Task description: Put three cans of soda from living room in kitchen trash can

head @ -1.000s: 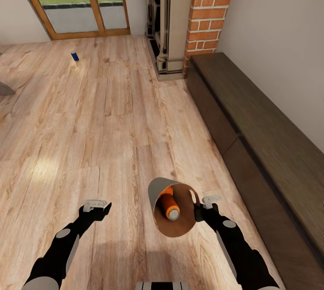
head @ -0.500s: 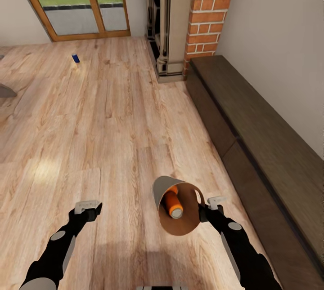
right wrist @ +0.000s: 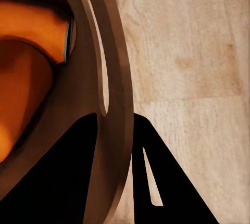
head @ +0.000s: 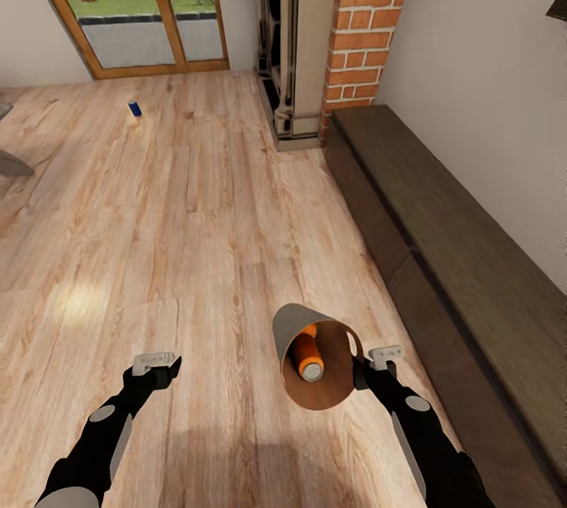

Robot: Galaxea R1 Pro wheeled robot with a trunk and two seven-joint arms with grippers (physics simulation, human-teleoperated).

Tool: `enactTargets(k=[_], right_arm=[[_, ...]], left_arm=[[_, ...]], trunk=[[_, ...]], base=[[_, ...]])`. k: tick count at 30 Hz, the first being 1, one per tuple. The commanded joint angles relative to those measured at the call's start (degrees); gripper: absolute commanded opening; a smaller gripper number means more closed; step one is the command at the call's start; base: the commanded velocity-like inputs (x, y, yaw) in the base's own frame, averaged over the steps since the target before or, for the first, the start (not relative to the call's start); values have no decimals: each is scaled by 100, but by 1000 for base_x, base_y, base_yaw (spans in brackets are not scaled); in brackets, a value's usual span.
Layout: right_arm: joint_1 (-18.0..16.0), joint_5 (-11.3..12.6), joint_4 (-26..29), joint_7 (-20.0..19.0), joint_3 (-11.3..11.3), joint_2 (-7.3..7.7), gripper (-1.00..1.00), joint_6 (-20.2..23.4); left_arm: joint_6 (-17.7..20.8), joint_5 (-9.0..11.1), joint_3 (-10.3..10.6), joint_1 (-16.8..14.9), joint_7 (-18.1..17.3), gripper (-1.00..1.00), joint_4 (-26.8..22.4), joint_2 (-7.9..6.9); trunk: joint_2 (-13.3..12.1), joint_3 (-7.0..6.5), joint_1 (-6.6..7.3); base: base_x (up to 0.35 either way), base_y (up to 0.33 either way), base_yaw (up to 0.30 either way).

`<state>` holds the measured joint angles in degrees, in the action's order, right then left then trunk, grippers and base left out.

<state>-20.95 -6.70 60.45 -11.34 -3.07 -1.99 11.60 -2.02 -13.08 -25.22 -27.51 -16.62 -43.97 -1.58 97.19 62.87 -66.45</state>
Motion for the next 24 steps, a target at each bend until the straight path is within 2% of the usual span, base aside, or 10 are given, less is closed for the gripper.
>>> enactTargets(k=[1, 6, 12, 24], right_arm=[[12, 45, 7, -36, 0, -2, -100, -1], [69, 46, 3, -42, 0, -9, -100, -22], [94, 46, -24, -37, -1, -10, -100, -280], [98, 46, -137, -42, -1, -17, -100, -323]], left_arm=[[-2, -1, 0, 0, 0, 100, 1, 0], [-3, -8, 0, 0, 2, 100, 2, 0], [-1, -17, 1, 0, 7, 100, 12, 0], [14, -26, 0, 0, 0, 100, 35, 7]], trunk=[[-41, -28, 23], [-242, -162, 133], [-483, -324, 264], [-964, -648, 528]], base=[[0, 0, 0], [0, 0, 0], [0, 0, 0], [0, 0, 0]])
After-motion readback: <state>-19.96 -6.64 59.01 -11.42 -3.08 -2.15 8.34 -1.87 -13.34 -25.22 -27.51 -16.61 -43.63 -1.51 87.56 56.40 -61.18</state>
